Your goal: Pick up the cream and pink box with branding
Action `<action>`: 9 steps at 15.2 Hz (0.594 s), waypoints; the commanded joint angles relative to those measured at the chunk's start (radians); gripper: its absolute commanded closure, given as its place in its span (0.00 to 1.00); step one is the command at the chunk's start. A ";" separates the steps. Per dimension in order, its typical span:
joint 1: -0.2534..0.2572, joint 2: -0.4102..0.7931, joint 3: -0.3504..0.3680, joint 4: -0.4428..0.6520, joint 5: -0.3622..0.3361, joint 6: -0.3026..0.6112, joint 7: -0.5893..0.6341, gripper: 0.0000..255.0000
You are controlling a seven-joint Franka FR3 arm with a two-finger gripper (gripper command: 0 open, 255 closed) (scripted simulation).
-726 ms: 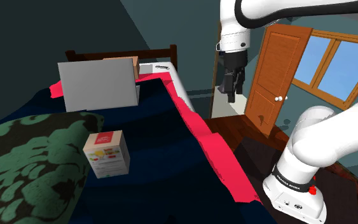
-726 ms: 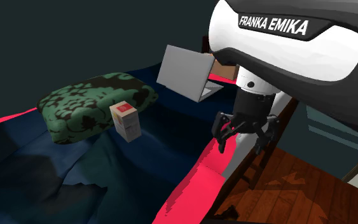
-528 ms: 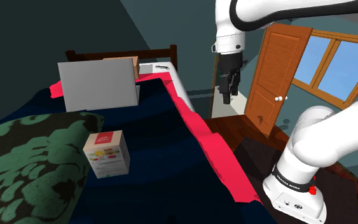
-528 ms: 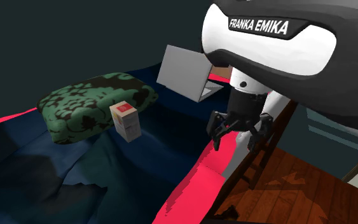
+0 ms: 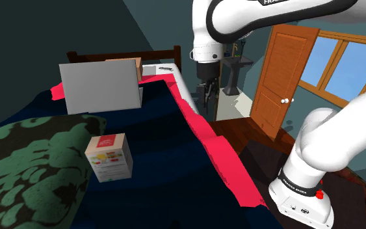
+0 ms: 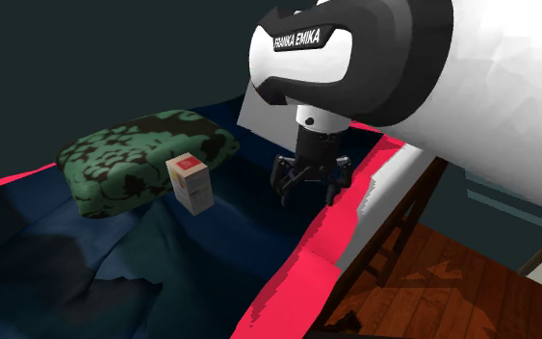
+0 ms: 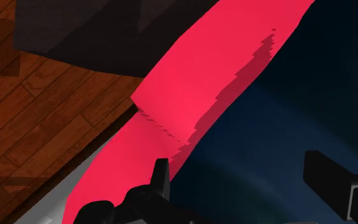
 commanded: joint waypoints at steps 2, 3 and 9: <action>0.019 0.077 0.041 0.040 0.012 0.072 0.015 0.00; 0.024 0.105 0.055 0.058 0.014 0.093 0.020 0.00; 0.053 0.274 0.133 0.182 -0.001 0.204 0.060 0.00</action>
